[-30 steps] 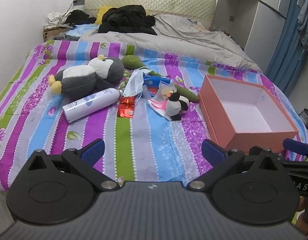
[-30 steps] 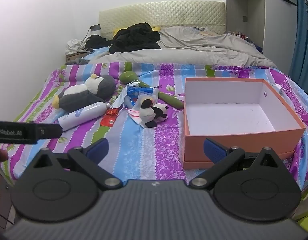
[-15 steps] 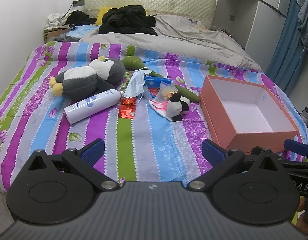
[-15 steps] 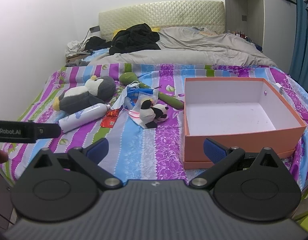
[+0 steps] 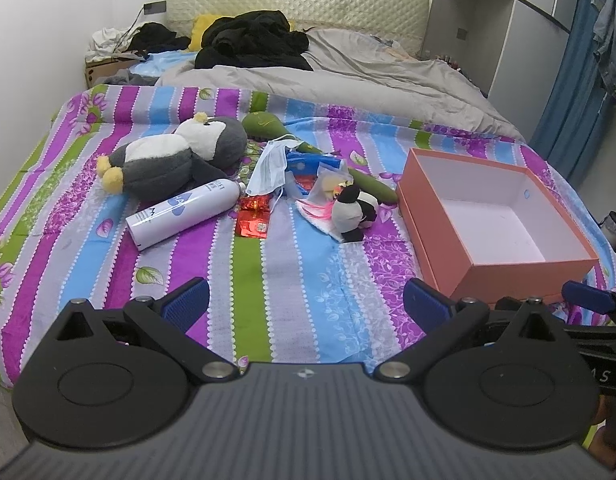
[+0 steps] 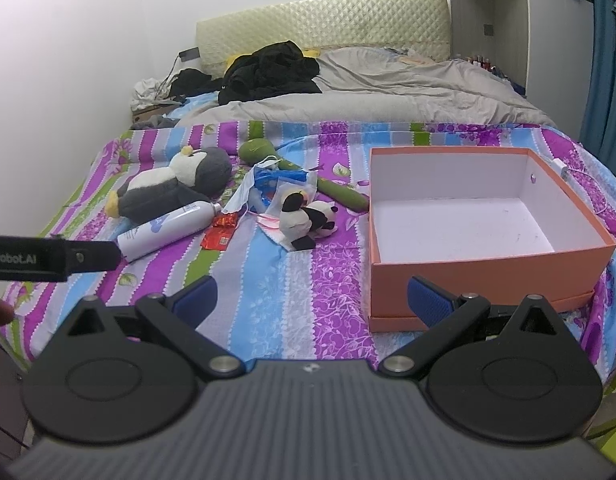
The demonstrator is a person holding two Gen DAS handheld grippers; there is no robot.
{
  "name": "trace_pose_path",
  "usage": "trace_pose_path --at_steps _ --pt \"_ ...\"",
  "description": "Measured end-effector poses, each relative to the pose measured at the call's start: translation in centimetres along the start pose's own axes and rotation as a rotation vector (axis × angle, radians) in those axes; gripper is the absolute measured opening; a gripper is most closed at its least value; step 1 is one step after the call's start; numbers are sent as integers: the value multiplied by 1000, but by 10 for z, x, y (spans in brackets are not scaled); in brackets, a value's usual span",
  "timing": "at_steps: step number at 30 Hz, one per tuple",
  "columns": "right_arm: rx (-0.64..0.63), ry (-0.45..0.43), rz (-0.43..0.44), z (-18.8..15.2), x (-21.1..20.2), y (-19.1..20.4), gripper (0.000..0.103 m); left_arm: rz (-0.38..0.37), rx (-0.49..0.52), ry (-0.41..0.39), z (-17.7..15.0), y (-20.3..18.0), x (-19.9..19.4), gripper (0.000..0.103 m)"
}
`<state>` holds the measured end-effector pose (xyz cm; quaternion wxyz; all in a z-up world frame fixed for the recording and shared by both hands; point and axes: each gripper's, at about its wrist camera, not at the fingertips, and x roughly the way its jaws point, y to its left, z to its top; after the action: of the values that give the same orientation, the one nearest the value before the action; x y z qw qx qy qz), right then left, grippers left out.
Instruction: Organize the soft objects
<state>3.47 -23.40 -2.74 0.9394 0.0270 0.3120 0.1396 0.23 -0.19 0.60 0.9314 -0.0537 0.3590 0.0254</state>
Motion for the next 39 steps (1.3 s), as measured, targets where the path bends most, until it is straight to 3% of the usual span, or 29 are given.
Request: trace_pose_path --at_steps 39 --pt "11 15 23 -5 9 2 103 -14 -19 19 -8 9 15 103"
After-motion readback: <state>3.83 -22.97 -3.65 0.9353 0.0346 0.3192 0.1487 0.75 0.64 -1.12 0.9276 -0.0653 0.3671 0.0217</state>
